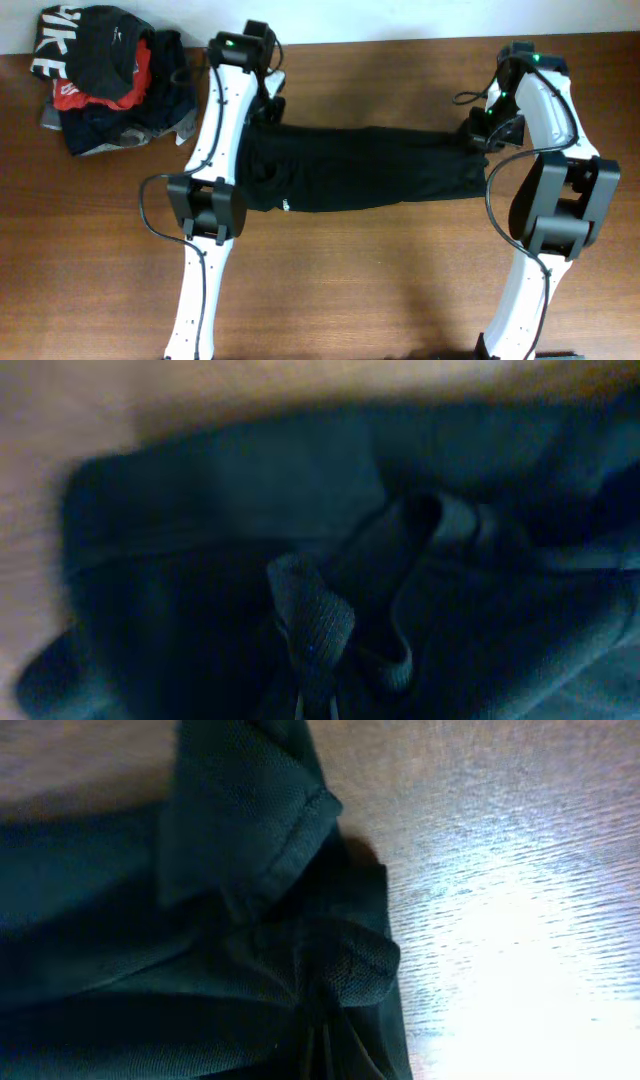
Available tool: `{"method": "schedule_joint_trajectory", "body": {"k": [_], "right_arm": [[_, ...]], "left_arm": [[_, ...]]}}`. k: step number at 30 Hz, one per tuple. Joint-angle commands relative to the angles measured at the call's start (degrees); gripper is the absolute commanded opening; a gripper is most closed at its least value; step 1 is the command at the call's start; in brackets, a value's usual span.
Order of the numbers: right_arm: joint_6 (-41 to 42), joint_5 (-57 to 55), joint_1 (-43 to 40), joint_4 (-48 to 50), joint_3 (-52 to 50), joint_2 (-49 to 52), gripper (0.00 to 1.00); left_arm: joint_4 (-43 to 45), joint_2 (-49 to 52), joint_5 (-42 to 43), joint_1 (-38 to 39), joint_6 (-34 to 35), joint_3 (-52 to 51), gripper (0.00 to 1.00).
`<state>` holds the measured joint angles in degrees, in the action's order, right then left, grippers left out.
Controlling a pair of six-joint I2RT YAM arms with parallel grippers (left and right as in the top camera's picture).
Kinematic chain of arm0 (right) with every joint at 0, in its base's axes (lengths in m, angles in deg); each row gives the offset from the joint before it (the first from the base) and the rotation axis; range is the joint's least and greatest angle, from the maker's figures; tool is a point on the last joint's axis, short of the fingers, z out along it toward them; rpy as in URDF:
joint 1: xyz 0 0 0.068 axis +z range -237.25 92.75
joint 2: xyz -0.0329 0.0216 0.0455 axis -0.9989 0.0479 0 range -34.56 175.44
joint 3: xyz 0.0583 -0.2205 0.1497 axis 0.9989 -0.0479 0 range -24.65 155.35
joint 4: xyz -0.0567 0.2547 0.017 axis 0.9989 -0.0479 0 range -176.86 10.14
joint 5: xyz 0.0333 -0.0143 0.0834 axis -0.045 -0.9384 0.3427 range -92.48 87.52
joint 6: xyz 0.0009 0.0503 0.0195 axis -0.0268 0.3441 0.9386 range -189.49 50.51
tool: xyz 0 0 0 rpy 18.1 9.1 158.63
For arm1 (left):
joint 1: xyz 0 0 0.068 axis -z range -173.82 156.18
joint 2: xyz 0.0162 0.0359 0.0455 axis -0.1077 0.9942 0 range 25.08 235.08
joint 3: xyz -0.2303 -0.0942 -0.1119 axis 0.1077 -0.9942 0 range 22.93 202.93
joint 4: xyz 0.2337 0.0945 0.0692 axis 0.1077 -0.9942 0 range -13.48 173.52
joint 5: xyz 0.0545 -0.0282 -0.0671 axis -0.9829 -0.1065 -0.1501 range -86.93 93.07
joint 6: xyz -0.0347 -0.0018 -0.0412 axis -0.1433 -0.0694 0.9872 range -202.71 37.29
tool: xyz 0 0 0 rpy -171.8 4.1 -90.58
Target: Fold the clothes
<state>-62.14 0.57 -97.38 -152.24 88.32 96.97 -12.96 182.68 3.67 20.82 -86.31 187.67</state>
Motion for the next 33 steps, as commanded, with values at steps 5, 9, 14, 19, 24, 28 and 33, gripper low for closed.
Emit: {"method": "schedule_joint_trajectory", "body": {"k": [5, 9, 14, 19, 24, 28, 33], "right_arm": [[0.37, 0.15, -1.64, 1.49, -0.59, 0.02, 0.04], [0.37, 0.15, -1.62, 2.08, -0.59, 0.02, 0.04], [0.37, 0.17, -1.64, 2.19, -0.59, 0.02, 0.07], [0.31, 0.15, -1.64, 2.45, -0.57, 0.02, 0.5], [-4.2, 3.1, -1.62, 4.26, -0.59, 0.02, 0.68], [-7.63, 4.35, -1.6, 5.66, -0.68, 0.13, 0.73], [-9.07, 4.46, -1.57, 6.29, -3.13, 0.13, 0.73]], "left_arm": [[-0.24, -1.6, -0.39, 1.46, -1.25, -9.27, 0.01], [-0.24, -1.6, -0.39, 1.62, -1.22, -11.34, 0.01], [-0.24, -1.6, -0.42, 1.62, -1.22, -11.72, 0.43], [-0.24, -1.81, -0.46, 1.55, -1.2, -11.63, 0.94], [-0.13, -4.83, -2.23, 1.22, 0.33, -11.26, 0.99], [0.72, -9.22, -2.62, 0.72, 0.35, -10.6, 0.99], [4.33, -16.31, -6.03, -0.9, 3.96, -10.08, 0.99]]}}
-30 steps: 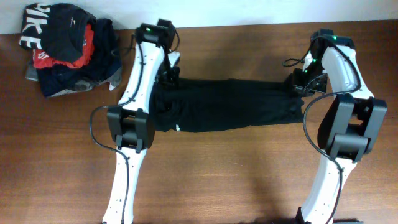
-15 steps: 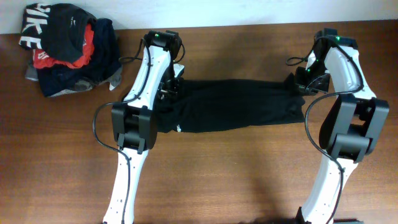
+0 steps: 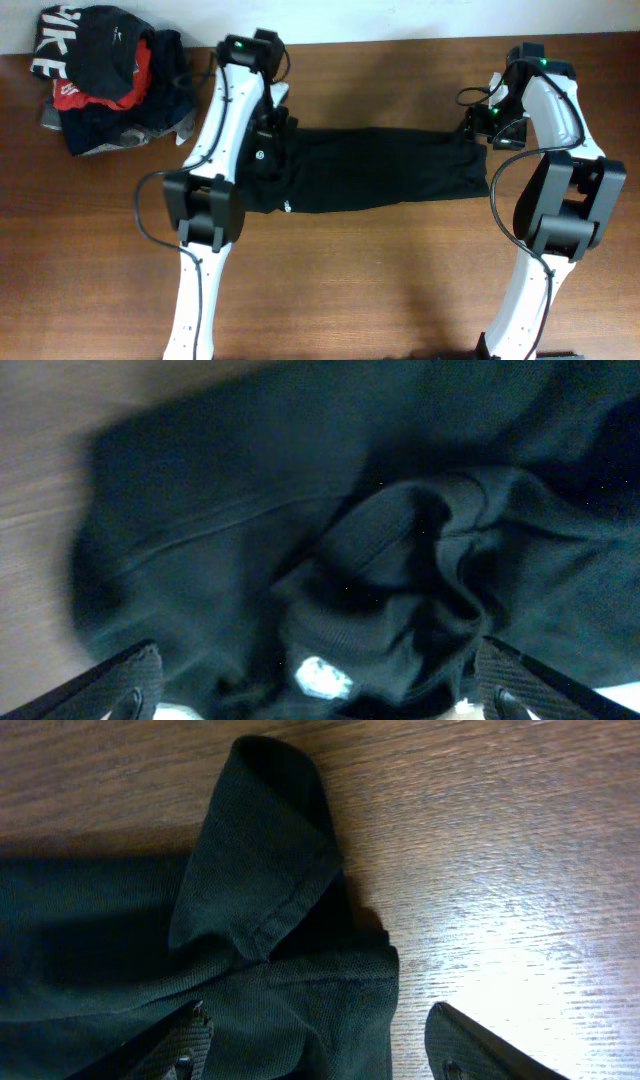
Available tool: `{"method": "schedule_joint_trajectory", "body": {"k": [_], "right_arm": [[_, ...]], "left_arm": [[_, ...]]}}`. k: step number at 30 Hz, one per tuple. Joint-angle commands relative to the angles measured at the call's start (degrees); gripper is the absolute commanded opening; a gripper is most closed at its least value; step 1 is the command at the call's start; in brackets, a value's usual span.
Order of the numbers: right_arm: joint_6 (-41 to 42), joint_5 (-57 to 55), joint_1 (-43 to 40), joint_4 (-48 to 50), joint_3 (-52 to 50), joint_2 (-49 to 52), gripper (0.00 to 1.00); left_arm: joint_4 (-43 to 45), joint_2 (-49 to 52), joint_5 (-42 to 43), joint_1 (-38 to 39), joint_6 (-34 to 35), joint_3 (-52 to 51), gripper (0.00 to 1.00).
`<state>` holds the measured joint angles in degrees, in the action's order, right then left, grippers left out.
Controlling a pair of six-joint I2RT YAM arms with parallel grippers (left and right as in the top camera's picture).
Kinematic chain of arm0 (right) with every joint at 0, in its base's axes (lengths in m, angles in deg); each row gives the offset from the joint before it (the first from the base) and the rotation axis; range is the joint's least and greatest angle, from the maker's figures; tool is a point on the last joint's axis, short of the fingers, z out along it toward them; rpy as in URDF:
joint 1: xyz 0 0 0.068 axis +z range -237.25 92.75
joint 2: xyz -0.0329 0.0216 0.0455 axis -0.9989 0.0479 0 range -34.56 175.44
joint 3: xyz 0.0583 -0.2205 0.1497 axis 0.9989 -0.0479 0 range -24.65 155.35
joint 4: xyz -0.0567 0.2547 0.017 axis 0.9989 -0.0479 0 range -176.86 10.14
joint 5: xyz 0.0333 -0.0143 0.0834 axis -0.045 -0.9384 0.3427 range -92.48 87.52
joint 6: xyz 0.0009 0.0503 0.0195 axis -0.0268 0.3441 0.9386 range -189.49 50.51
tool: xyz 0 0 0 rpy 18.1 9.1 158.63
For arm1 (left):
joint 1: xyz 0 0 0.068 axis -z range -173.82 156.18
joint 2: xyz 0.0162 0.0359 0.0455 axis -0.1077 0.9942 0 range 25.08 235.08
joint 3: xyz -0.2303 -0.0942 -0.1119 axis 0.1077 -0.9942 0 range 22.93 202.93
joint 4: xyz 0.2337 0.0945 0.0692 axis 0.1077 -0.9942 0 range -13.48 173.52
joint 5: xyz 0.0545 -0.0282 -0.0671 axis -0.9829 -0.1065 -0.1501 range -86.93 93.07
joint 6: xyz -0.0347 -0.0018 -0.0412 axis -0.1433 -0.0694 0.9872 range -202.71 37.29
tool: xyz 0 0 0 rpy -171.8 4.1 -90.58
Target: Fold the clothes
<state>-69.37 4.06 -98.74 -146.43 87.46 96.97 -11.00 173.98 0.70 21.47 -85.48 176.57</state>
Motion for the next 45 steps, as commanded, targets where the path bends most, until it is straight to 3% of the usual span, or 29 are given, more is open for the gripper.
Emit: {"method": "schedule_joint_trajectory", "body": {"k": [1, 9, 12, 16, 24, 32, 39, 45], "right_arm": [[-1.84, 0.96, -0.22, 0.72, -2.78, 0.13, 0.73], [-1.81, 1.51, -0.17, 4.96, -10.43, 0.13, 0.72], [-1.77, 2.29, -0.13, 6.86, -12.61, 0.13, 0.66], [-0.46, 2.54, -0.11, 10.51, -15.37, 0.13, 0.53], [2.29, 2.54, -0.59, 14.75, -18.71, 0.11, 0.06], [3.34, 2.75, -5.92, 13.44, -16.87, 0.09, 0.04], [3.21, 10.32, -11.8, 9.94, -12.39, 0.0, 0.04], [0.09, 14.51, -10.84, 2.51, -6.29, -0.68, 0.04]], "left_arm": [[2.91, -8.31, -3.06, -1.77, 3.26, 1.03, 0.99], [9.03, -11.91, -2.99, -5.64, 5.99, 1.03, 0.99], [9.84, -11.89, -2.84, -6.95, 6.05, 1.01, 0.99], [10.56, -11.89, -2.84, -8.13, 6.05, 1.01, 0.99], [10.54, -11.87, -3.08, -8.44, 5.99, 0.9, 0.99], [11.17, -11.76, -3.1, -8.44, 5.99, 0.9, 0.99], [11.41, -11.39, -3.1, -8.44, 5.99, 0.9, 0.99], [11.39, -10.95, -3.08, -8.44, 5.99, 0.9, 0.99]]}}
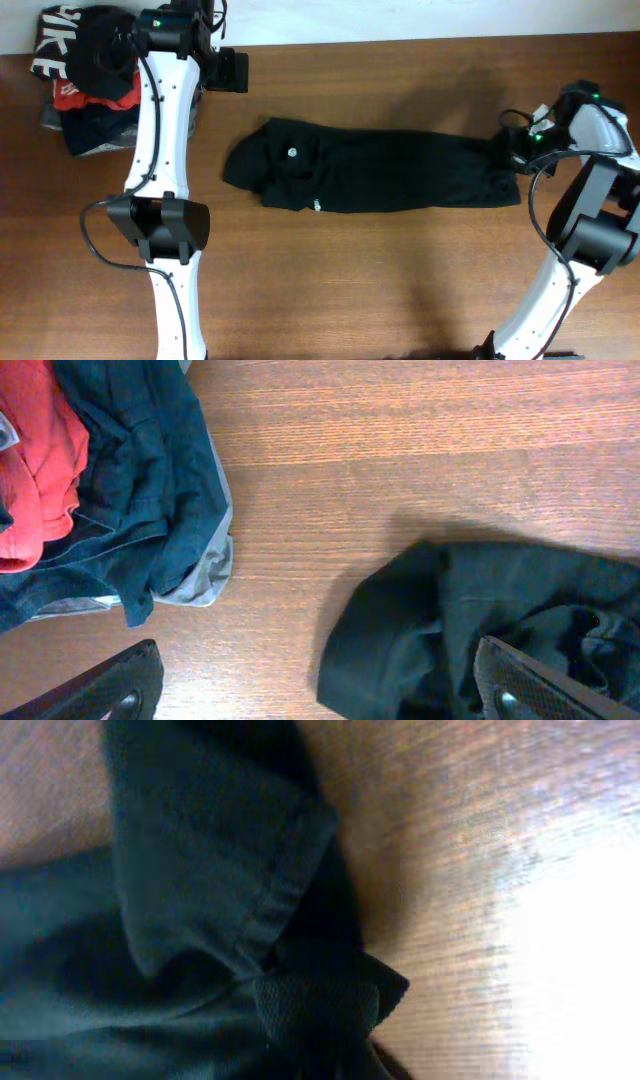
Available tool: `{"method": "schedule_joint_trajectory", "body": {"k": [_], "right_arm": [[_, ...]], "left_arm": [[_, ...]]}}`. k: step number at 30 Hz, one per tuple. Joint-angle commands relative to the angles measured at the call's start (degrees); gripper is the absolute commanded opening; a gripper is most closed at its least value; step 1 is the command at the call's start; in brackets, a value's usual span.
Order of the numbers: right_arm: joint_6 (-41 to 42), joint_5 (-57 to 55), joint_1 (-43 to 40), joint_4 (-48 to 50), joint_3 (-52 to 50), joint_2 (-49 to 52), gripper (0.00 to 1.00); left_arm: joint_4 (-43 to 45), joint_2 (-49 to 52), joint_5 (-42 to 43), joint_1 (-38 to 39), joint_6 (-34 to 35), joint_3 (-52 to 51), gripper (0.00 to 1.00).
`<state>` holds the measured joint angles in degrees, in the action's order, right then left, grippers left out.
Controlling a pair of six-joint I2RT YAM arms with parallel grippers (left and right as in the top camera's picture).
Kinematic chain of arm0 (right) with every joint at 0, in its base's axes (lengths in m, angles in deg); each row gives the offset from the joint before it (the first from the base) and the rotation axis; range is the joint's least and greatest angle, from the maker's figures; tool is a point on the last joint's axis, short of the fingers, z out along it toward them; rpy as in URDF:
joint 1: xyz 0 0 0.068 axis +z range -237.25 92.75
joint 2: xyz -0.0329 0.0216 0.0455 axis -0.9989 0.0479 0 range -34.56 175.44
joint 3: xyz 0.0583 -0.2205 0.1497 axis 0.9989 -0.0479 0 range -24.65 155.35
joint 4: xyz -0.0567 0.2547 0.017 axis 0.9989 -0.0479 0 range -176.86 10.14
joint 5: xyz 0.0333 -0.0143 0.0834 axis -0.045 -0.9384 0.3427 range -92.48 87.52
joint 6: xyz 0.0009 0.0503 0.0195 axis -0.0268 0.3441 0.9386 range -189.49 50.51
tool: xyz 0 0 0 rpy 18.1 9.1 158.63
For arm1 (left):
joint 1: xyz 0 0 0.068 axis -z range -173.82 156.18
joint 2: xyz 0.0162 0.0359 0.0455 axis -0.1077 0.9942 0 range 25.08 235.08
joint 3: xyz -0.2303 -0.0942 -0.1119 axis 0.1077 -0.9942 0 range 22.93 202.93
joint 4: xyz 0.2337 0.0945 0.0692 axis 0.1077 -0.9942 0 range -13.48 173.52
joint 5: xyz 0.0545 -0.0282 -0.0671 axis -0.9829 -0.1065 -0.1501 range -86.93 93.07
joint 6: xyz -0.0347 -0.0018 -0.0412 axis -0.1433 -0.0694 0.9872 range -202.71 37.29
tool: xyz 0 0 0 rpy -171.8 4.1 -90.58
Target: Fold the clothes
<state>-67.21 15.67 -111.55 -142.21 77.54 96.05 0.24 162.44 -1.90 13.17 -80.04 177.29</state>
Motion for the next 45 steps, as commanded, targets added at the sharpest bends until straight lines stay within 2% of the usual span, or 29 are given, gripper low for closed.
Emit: {"method": "schedule_joint_trajectory", "body": {"k": [1, 6, 12, 25, 35, 36, 37, 39, 40, 42, 45], "right_arm": [[-2.1, 2.91, 2.64, -2.97, 4.61, -0.02, 0.04], [-3.17, 3.34, 8.33, -8.63, 8.55, -2.58, 0.04], [-1.29, 5.25, 17.79, -10.1, 9.86, -5.53, 0.04], [9.6, 5.6, 34.42, -1.84, 10.01, -6.03, 0.04], [14.75, 5.31, 41.59, 3.54, 10.01, -5.92, 0.04], [15.04, 5.22, 42.25, 4.24, 10.01, -5.86, 0.07], [15.23, 5.2, 42.75, 4.68, 10.01, -5.86, 0.17], [15.21, 5.18, 43.5, 5.27, 10.01, -5.84, 0.5], [15.23, 5.16, 43.58, 5.44, 10.01, -5.84, 0.59], [16.11, 5.2, 43.32, 5.62, 10.03, -5.88, 0.68], [16.24, 5.27, 41.99, 5.07, 10.34, -6.49, 0.69]], "left_arm": [[0.17, 0.59, -0.48, -0.13, 0.57, 0.17, 0.99], [0.44, 0.59, -0.48, -0.13, 0.57, 0.17, 0.99], [1.07, 0.59, -0.46, -0.13, 0.55, 0.17, 0.99], [2.51, 0.59, -0.48, -0.13, 0.31, 0.17, 0.99], [2.73, 0.59, -0.46, -0.13, 0.31, 0.17, 0.99], [2.71, 0.59, -0.46, -0.13, 0.31, 0.17, 0.99], [2.71, 0.59, -0.46, -0.13, 0.31, 0.17, 0.99], [2.73, 0.59, -0.46, -0.13, 0.31, 0.17, 0.99], [2.71, 0.59, -0.48, -0.13, 0.31, 0.17, 0.99], [2.69, 0.59, -0.46, -0.13, 0.31, 0.17, 0.99], [2.67, 0.59, -0.46, -0.13, 0.31, 0.17, 0.99]]}}
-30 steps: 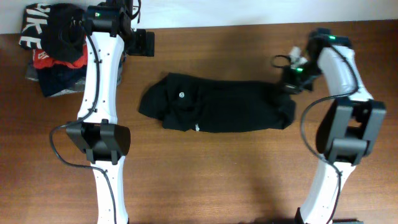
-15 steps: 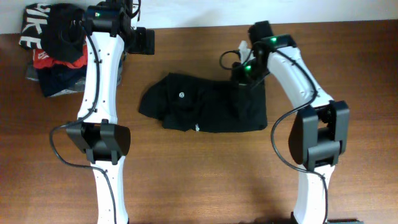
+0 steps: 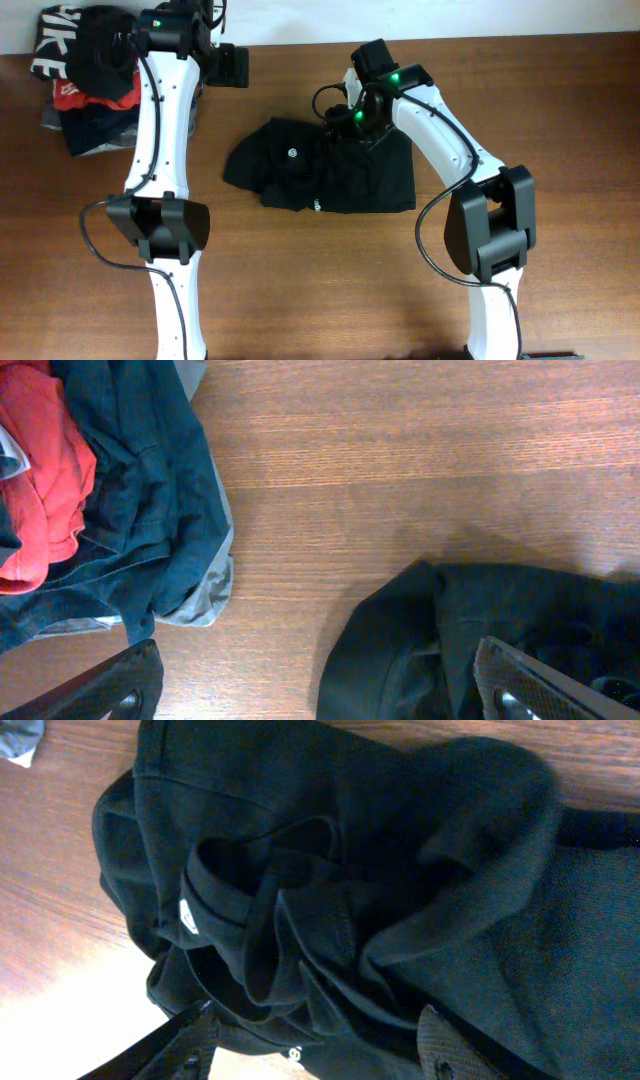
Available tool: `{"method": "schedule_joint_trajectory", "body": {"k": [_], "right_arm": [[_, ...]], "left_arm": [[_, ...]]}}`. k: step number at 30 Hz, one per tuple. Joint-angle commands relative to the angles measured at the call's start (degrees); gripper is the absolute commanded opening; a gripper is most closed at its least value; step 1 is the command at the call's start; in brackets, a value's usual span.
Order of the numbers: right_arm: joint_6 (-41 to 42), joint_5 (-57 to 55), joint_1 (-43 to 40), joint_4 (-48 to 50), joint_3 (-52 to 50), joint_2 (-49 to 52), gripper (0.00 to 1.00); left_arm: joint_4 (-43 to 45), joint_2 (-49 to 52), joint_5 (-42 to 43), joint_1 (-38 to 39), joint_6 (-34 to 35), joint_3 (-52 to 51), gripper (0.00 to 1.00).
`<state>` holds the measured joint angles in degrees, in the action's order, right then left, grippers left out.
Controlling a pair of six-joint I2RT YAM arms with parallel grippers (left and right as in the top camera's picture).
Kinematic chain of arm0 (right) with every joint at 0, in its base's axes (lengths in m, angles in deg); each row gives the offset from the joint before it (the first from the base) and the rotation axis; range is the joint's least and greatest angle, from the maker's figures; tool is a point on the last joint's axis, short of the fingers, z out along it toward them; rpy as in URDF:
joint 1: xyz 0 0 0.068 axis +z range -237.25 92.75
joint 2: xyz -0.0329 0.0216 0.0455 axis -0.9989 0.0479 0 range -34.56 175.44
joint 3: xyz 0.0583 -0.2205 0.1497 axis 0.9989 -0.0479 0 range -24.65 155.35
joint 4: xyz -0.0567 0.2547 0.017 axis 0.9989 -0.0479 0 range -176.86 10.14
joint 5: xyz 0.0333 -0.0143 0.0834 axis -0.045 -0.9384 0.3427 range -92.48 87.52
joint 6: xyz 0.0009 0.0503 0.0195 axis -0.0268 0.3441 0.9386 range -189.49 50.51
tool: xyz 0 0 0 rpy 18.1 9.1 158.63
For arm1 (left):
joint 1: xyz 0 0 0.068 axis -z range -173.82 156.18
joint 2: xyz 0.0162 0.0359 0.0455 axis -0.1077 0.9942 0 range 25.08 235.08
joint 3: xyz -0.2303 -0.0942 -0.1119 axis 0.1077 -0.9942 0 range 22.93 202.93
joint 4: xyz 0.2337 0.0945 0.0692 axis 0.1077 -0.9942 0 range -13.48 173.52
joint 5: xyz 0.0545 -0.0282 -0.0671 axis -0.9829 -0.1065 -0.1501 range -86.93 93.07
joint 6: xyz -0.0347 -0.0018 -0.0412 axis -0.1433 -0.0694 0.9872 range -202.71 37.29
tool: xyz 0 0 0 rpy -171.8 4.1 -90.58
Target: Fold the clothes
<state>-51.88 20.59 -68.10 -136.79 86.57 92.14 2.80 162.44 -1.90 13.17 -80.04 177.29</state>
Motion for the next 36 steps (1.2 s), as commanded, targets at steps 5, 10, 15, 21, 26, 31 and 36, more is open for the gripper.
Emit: {"method": "schedule_joint_trajectory", "body": {"k": [5, 10, 15, 21, 26, 31, 36], "right_arm": [[-0.13, 0.31, -3.28, -1.55, 1.42, -3.85, 0.69], [-1.38, 0.28, -6.62, -3.28, 1.55, -4.22, 0.69], [-4.7, 0.31, -11.43, -6.54, 1.75, -5.25, 0.69], [-8.79, 0.28, -15.56, -11.1, 1.73, -5.49, 0.69], [-9.9, -0.81, -15.96, -11.91, 1.73, -5.49, 0.69], [-9.9, -1.22, -15.8, -11.89, 1.73, -5.49, 0.69], [-9.92, -1.25, -15.8, -11.91, 1.73, -5.49, 0.7]], "left_arm": [[0.04, 0.59, -0.44, -0.13, 0.33, 0.17, 0.99], [-1.95, 1.44, 0.13, -0.22, -0.87, -0.76, 0.99], [-2.71, 3.56, 10.91, -1.92, -6.12, -5.57, 0.99], [-2.89, 5.14, 20.7, -4.46, -12.17, -12.46, 0.99], [-2.47, 5.18, 20.9, -4.76, -17.38, -17.73, 0.99], [-1.86, 5.2, 22.69, -4.76, -23.17, -22.47, 0.99], [2.36, 5.27, 23.23, -4.76, -24.85, -29.27, 0.95]]}}
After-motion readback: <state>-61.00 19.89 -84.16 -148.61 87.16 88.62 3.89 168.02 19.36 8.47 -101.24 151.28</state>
